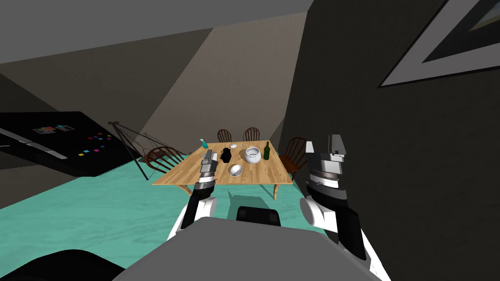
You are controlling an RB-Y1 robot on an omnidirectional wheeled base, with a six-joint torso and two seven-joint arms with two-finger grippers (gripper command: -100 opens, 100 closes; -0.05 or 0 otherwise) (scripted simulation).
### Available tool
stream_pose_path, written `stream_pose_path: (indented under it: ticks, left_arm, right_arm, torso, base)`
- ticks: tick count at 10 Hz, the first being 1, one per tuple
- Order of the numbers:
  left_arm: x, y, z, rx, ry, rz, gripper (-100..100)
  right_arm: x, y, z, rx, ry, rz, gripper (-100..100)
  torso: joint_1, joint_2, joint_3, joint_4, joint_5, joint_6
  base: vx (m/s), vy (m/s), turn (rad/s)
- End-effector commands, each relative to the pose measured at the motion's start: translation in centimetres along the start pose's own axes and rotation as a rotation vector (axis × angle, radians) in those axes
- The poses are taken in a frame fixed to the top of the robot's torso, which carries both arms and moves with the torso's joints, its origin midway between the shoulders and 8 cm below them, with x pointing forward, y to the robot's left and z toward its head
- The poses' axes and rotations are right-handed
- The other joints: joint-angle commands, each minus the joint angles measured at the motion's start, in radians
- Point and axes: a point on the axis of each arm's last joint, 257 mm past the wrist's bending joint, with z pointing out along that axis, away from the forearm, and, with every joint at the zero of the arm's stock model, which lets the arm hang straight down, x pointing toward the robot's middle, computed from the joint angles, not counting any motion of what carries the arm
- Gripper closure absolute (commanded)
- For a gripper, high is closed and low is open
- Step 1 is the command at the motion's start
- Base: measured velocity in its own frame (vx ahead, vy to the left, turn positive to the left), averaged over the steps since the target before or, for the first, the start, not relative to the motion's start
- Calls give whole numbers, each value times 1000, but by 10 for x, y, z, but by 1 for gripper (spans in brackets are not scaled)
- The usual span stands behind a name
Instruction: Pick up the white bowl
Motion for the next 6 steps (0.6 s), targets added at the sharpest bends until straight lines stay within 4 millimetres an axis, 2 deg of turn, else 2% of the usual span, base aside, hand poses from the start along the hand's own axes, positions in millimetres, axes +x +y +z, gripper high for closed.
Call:
stream_pose_path:
  ticks: [1, 6]
  left_arm:
    - [3, 10, 1, -27, 31, 4, -100]
    - [8, 51, 4, -145, 74, -25, -100]
  right_arm:
    - [0, 0, 0, 0, 0, 0, 0]
    - [0, 0, 0, 0, 0, 0, 0]
  torso:
    - [0, 0, 0, 0, 0, 0]
    - [3, 3, 1, 1, 1, 0]
  base:
    - [-14, 7, -6]
    - [-37, 35, -7]
